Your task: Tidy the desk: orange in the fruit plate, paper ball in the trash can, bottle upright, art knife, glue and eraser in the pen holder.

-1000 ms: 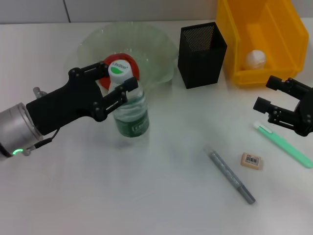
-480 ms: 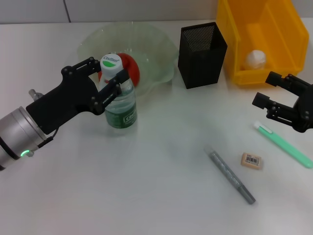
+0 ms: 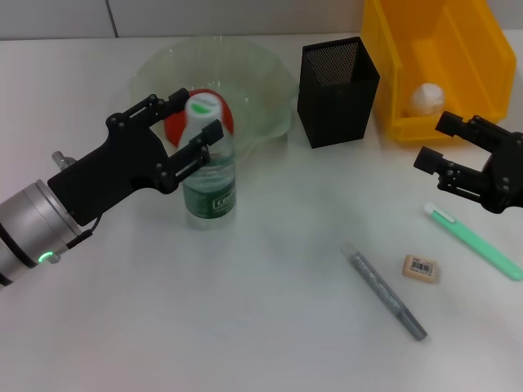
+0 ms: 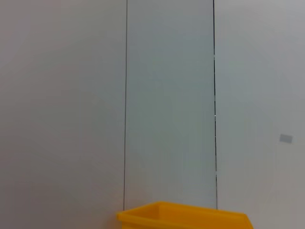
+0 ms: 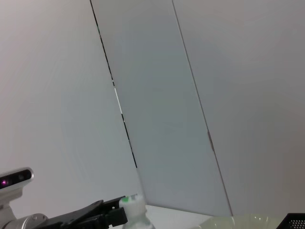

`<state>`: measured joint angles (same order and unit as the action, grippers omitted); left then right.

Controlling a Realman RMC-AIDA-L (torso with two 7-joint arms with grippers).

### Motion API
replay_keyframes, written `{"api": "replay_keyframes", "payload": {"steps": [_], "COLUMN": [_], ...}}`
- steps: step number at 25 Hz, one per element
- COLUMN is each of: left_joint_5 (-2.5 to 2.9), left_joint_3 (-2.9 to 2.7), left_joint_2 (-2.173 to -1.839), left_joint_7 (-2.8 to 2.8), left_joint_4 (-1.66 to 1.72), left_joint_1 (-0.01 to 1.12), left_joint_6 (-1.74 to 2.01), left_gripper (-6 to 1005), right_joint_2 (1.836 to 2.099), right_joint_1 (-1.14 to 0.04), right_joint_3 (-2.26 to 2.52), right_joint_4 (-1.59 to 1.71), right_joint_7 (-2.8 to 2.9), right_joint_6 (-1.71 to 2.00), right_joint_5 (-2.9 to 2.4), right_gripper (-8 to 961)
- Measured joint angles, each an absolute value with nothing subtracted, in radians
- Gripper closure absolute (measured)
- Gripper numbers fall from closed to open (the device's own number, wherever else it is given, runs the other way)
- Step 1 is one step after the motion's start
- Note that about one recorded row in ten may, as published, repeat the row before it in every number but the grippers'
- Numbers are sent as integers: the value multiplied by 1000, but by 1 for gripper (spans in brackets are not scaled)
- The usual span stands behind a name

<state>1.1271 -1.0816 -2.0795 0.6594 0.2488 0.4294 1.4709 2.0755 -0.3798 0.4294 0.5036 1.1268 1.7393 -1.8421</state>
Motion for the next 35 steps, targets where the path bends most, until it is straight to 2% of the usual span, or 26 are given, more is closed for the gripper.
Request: {"api": "replay_keyframes", "payload": {"steps": [6,10,11,12,15,16,17,20,21,22,25,26,28,30,31,35], "left_joint_5": [1110,1043,1038,1038,1047,1079,1079,1202,1263,1320,1451,1503,1522,1544,1549,1554], "left_joint_3": [-1079,-1078,-1078,-1078,-1082,-1086,-1086,-1085,-1083,-1077,-1069,-1068,-1067,-1068,-1067,-1074], "left_joint_2": [-2078,-2064,-2047,-2047,-1998,-1959,-1959,-1915,-1908,-1904,-1912,-1918,-1922,-1929,-1932,-1943], "left_joint_7": [663,719,803,803,913,962,962,1056,1074,1080,1055,1045,1045,1048,1048,1052], "left_joint_4": [251,273,306,306,339,346,346,380,393,402,417,424,425,425,424,422], "left_joint_1": [426,376,342,342,287,254,254,224,222,221,230,242,252,269,274,291], "left_joint_6": [1502,1598,1640,1640,1721,1781,1781,1821,1824,1825,1799,1772,1763,1757,1755,1728], "left_gripper": [401,348,348,347,347,347,347,346,346,346,345,345,347,350,351,351], "right_joint_2": [2075,2074,2072,2072,2061,2054,2054,2035,2022,2022,2017,2022,2025,2042,2063,2081], "right_joint_1": [-391,-401,-415,-415,-443,-462,-462,-482,-493,-493,-506,-518,-523,-533,-537,-536], "right_joint_3": [430,432,439,439,446,473,473,578,648,648,758,831,871,954,1033,1154], "right_joint_4": [501,519,553,553,637,717,717,880,993,993,1219,1362,1431,1542,1610,1632], "right_joint_7": [1132,1152,1194,1194,1289,1372,1372,1559,1671,1671,1853,1968,2024,2115,2160,2224], "right_joint_6": [1749,1754,1760,1760,1779,1787,1787,1784,1784,1784,1806,1828,1836,1852,1857,1842], "right_joint_5": [-1842,-1842,-1842,-1842,-1846,-1851,-1851,-1857,-1873,-1873,-1964,-2081,-2150,-2288,-2410,-2566], "right_gripper": [157,157,157,157,157,157,158,158,158,158,158,158,158,158,158,158]}}
